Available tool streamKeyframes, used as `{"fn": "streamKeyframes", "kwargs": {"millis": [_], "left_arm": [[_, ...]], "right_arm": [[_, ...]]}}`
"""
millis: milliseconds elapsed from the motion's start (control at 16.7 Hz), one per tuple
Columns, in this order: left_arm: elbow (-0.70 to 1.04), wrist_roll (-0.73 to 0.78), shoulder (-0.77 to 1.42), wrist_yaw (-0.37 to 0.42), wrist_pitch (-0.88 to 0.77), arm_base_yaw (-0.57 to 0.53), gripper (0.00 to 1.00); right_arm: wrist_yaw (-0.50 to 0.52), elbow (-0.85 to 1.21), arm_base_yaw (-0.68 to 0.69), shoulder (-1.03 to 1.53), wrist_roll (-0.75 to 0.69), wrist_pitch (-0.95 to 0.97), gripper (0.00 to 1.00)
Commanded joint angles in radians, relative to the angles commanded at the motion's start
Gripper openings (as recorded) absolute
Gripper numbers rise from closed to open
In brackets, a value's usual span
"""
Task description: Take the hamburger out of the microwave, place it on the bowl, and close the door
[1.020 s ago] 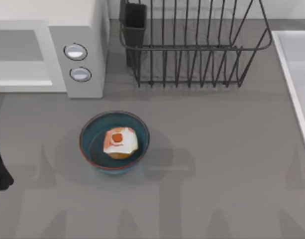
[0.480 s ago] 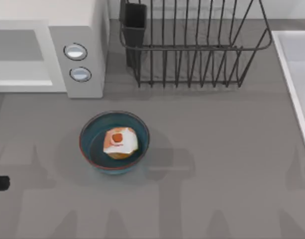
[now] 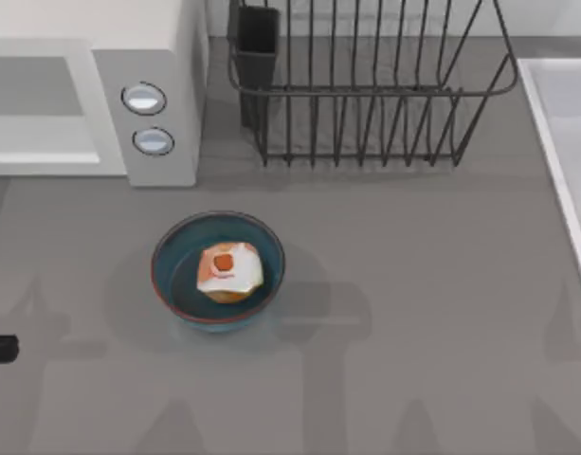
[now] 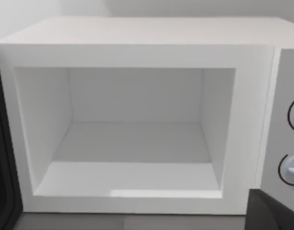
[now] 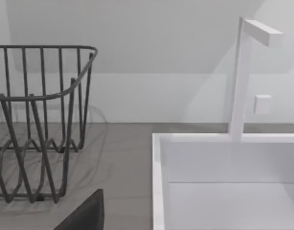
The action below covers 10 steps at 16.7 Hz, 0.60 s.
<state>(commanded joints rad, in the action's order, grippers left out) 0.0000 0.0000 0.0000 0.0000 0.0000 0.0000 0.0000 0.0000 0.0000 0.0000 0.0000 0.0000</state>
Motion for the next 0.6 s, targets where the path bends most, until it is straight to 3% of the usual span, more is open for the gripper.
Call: {"fn": "streamKeyframes", "kwargs": {"millis": [480,600], "left_arm": [[0.001,0.000,0.004,0.003,0.003,0.003,0.00],[0.013,0.001,0.042,0.039,0.038,0.039,0.00]], "right_arm": [[0.000,0.000,0.000,0.000,0.000,0.000,1.00],[0.000,0.000,0.000,0.000,0.000,0.000,1.00]]}}
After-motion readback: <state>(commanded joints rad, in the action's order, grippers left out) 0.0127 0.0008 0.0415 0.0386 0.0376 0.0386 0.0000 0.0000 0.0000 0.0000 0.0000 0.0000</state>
